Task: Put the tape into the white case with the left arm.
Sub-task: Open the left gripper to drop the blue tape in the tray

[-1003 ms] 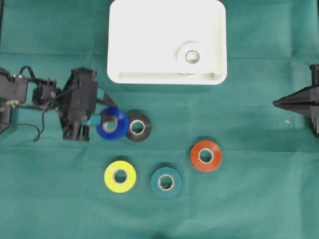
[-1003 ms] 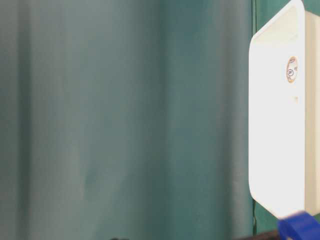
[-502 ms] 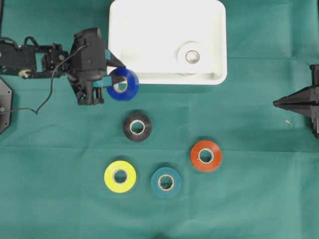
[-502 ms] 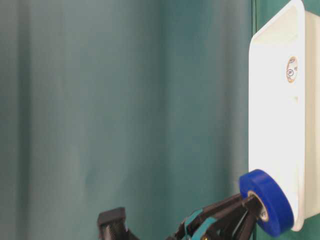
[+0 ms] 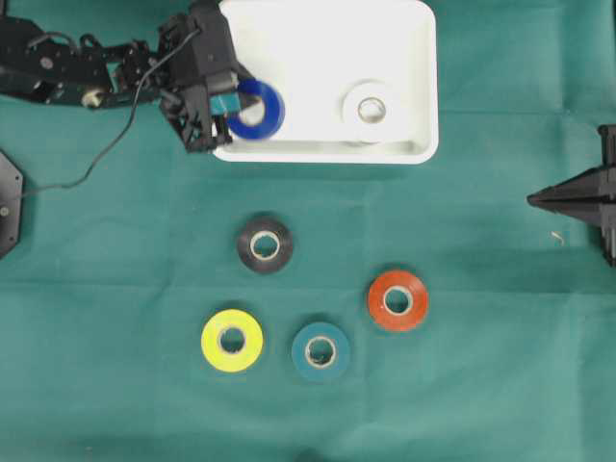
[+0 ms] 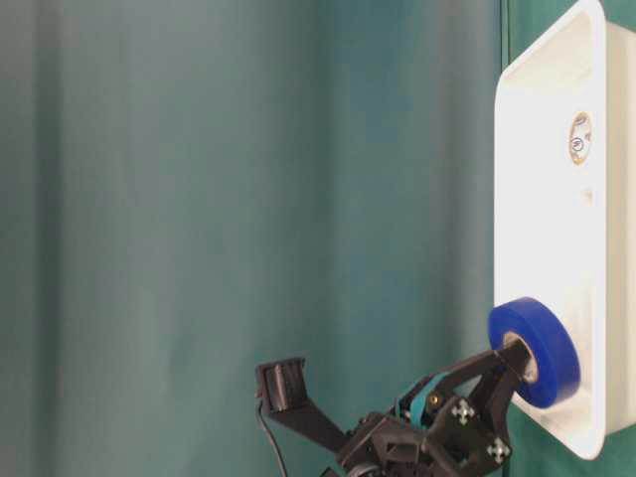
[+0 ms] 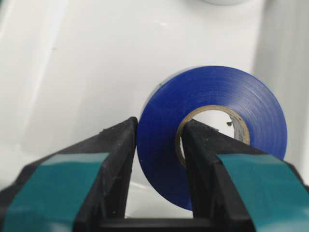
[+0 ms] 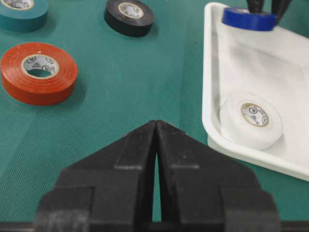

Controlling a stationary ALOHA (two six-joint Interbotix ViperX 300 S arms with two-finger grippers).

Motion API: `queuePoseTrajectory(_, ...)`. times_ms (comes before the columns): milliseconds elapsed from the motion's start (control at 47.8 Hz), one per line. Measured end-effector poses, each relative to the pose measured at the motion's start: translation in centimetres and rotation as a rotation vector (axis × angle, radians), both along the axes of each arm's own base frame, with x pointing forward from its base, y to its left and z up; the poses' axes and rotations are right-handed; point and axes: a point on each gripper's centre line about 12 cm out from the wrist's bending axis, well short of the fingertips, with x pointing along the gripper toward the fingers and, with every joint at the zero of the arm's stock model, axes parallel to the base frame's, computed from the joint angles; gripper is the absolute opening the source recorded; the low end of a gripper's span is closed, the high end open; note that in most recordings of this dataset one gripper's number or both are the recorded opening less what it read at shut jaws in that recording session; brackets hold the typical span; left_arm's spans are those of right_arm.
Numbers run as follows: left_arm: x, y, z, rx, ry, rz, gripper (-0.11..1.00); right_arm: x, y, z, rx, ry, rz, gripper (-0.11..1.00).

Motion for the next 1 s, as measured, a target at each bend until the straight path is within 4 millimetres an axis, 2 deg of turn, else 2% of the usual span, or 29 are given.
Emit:
queuePoseTrajectory(376,0.4,0.3,-0.6,-0.003,0.012,0.002,0.29,0.0,0.0,0.0,0.001,0.000,0.000,-0.09)
queuePoseTrajectory(418,0.3,0.2,-0.6,-0.005,0.013,0.003,0.36,0.0,0.0,0.0,0.000,0.000,0.000,-0.09)
queuePoseTrajectory(585,-0.1,0.1,-1.0,-0.010,0.024,0.003,0.86,0.0,0.0,0.0,0.000,0.000,0.000,-0.09)
queuePoseTrajectory(648,-0.3,0.0,-0.9,-0.010,0.024,0.003,0.96,0.0,0.0,0.0,0.000,0.000,0.000,-0.09)
queuePoseTrajectory(878,-1.3,-0.4,0.2,-0.007,-0.004,0.010,0.96,0.0,0.0,0.0,0.000,0.002,0.002,-0.09)
queuePoseTrajectory(1003,-1.9,-1.5,1.2,-0.001,-0.030,-0.010,0.95,0.0,0.0,0.0,0.000,0.000,0.000,-0.09)
